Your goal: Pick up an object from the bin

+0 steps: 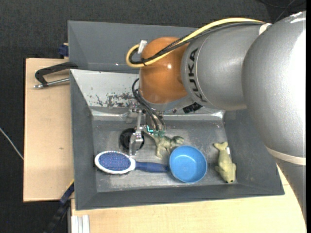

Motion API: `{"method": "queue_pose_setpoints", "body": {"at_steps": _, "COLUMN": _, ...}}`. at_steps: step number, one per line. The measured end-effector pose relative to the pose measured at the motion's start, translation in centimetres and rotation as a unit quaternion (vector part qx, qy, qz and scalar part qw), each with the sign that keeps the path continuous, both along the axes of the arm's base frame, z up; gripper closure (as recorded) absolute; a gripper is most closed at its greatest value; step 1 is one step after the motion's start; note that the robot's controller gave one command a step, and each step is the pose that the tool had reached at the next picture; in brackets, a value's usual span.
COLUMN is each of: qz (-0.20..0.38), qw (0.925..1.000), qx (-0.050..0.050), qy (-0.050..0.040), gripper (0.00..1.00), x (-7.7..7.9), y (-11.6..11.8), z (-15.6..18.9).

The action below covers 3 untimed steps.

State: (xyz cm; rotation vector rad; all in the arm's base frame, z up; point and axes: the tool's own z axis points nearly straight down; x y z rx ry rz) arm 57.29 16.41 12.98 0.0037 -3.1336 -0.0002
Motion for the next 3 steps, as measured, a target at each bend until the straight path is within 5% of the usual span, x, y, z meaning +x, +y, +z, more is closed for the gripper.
{"method": "queue_pose_setpoints", "body": {"at_steps": 1, "qz": -0.025, "qw": 0.9997, "qx": 0.001, "qy": -0.0044, "gripper": 0.0, "x": 1.1, "y": -3.7, "z": -5.9}}
{"method": "queue_pose_setpoints", "body": {"at_steps": 2, "qz": -0.024, "qw": 0.9997, "qx": 0.002, "qy": -0.0073, "gripper": 1.0, "x": 1.2, "y": -3.5, "z": -5.5}}
{"method": "queue_pose_setpoints", "body": {"at_steps": 3, "qz": 0.004, "qw": 0.9999, "qx": 0.002, "qy": -0.0109, "gripper": 1.0, "x": -0.1, "y": -2.7, "z": 7.3}}
